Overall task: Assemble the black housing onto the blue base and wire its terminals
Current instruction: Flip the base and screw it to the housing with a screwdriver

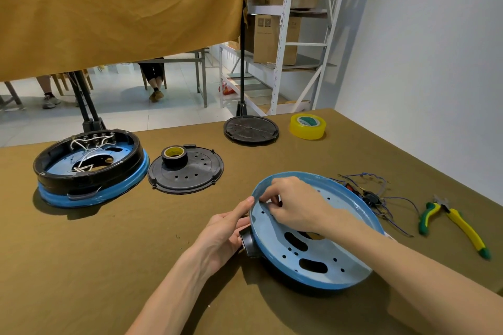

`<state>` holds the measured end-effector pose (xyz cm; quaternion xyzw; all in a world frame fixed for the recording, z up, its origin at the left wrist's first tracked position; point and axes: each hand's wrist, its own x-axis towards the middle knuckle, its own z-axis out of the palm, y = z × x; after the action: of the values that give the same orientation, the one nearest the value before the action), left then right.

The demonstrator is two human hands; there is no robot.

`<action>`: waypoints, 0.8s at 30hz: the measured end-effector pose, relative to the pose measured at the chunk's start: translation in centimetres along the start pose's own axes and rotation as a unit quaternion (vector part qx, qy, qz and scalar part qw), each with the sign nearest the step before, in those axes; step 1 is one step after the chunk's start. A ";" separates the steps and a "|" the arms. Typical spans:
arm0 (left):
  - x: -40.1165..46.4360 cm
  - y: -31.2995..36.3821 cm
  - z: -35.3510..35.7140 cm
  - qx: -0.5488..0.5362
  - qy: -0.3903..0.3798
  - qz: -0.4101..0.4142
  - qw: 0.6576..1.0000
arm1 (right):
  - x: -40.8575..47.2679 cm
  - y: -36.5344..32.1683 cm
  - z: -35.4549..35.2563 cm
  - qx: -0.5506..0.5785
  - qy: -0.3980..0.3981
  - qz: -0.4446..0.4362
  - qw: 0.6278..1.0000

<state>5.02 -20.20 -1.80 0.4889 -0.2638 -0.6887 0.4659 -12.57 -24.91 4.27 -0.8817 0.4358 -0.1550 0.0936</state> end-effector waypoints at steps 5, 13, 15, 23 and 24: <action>-0.2 0.2 0.2 -0.001 0.004 0.000 1.000 | -0.4 0.3 -0.1 -0.011 0.006 -0.003 1.000; -0.8 0.1 1.0 0.006 0.027 0.026 0.999 | -1.5 0.1 -0.4 -0.107 -0.114 -0.034 0.987; -1.0 0.1 1.3 0.005 0.028 0.024 0.999 | -2.4 0.3 -0.5 -0.065 -0.114 -0.024 0.991; -1.7 -0.2 1.8 0.022 0.072 0.043 0.996 | -7.3 6.5 -4.8 0.036 0.255 0.181 0.949; -1.6 -0.2 1.8 0.023 0.083 0.044 0.995 | -7.9 7.4 -5.0 0.026 0.255 0.221 0.941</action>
<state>3.46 -18.79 -0.63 0.5430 -0.2610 -0.6181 0.5049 -24.32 -23.25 5.17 -0.6913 0.6251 -0.3609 0.0340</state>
